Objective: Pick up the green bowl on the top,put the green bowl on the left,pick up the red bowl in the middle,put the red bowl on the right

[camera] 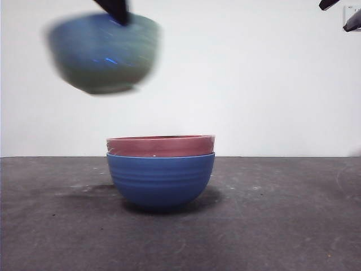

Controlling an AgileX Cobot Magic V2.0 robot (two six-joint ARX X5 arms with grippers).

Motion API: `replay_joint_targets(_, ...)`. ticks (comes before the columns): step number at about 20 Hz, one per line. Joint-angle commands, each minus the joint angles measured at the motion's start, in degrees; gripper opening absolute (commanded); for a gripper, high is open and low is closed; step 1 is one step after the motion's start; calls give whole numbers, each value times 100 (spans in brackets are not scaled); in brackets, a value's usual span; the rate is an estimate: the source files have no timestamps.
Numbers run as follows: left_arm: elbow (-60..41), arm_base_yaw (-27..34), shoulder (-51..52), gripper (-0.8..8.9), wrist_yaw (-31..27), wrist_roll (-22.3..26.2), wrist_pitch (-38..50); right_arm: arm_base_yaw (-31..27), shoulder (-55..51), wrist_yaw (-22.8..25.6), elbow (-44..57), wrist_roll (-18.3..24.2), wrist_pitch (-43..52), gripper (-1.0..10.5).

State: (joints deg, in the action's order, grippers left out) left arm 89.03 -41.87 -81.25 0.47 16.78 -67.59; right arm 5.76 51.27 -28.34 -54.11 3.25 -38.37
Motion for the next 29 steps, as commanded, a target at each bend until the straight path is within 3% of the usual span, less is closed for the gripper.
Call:
replay_joint_targets(1, -424, 33, 457, -9, -522, -564, 50, 11, 11, 17, -17, -31, 13, 280)
replay_joint_targets(5, -2140, 229, 1276, -9, -656, -1091, 879, 11, 11, 15, -17, -35, 11, 280)
replay_joint_targets(11, -3696, 334, 1266, -9, -640, -1126, 2546, 11, 11, 13, -17, -44, -72, 280)
replay_joint_targets(14, -4013, 457, 1266, -9, -610, -1110, 3038, 11, 11, 13, -17, -44, -166, 280)
replay_joint_targets(24, -4048, 525, 417, 0, -339, -966, 3283, 11, 11, 11, -17, -59, -269, 280)
replay_joint_targets(25, -4048, 525, 363, 19, -332, -966, 3283, 11, 11, -9, -17, -59, -269, 280)
replay_joint_targets(26, -4048, 527, 352, 95, -334, -966, 3274, 11, 11, -20, -17, -59, -271, 280)
replay_joint_targets(28, -4048, 525, 354, 341, -332, -973, 3287, 13, 11, -26, -17, -59, -269, 282)
replay_joint_targets(29, -4044, 525, 356, 366, -334, -990, 3279, 42, 11, -26, -17, -59, -260, 284)
